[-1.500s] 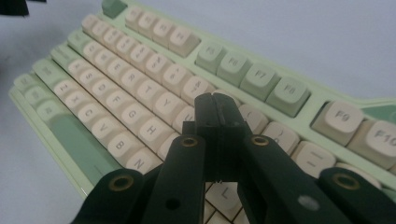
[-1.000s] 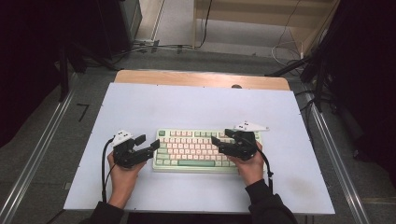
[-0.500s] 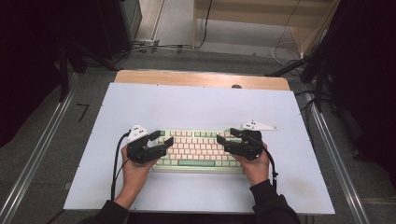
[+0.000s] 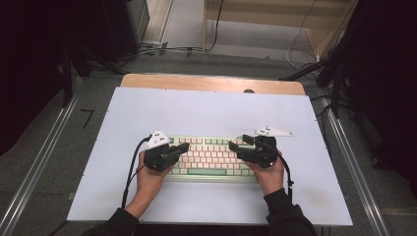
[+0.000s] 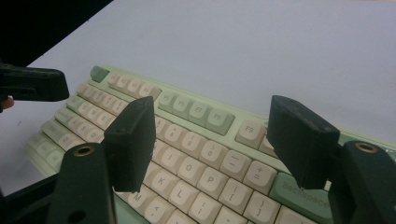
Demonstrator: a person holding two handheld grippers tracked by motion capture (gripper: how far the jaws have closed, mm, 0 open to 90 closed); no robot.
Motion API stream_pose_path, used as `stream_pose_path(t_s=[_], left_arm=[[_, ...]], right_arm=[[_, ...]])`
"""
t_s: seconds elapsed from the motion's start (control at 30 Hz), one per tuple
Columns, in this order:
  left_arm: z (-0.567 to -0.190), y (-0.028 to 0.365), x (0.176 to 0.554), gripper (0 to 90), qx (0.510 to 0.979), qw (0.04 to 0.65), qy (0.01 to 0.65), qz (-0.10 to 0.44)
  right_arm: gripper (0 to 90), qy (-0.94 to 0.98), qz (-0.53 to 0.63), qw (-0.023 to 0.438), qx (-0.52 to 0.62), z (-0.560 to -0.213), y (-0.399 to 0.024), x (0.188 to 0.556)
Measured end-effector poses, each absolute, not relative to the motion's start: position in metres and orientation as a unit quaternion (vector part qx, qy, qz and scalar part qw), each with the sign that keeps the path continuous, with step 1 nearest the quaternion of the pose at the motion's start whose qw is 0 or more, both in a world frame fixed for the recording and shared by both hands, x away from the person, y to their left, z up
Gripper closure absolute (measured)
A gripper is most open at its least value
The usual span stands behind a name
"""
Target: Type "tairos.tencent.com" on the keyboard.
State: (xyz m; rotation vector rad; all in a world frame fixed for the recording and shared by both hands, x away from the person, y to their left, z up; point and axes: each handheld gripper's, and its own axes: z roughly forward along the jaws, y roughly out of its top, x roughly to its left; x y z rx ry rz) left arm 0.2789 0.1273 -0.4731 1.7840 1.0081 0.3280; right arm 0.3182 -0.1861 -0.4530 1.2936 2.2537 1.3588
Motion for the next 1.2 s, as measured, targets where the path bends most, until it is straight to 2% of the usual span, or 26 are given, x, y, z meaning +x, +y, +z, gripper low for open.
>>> stream_pose_path(t_s=[0.27,0.97,1.0,1.07,1.1,1.13,1.2], left_arm=[[-0.481,0.106,0.288,90.0,0.765,0.476,0.413,0.132],[-0.492,0.097,0.299,90.0,0.793,0.430,0.418,0.106],[-0.489,0.098,0.298,88.3,0.788,0.439,0.418,0.106],[-0.482,0.103,0.296,76.2,0.773,0.463,0.419,0.110],[-0.478,0.107,0.294,76.2,0.765,0.473,0.421,0.116],[-0.475,0.111,0.293,69.2,0.756,0.481,0.427,0.125],[-0.470,0.121,0.290,49.3,0.735,0.497,0.439,0.142]], right_arm=[[31.0,0.767,0.461,0.100,0.435,-0.452,-0.188,0.314],[31.2,0.764,0.458,0.104,0.442,-0.453,-0.192,0.311],[31.3,0.764,0.459,0.105,0.442,-0.453,-0.192,0.311],[31.3,0.763,0.459,0.107,0.442,-0.452,-0.194,0.310],[31.3,0.763,0.459,0.107,0.442,-0.452,-0.194,0.310],[31.3,0.763,0.459,0.107,0.442,-0.452,-0.195,0.309],[31.3,0.762,0.459,0.109,0.443,-0.452,-0.197,0.309]])
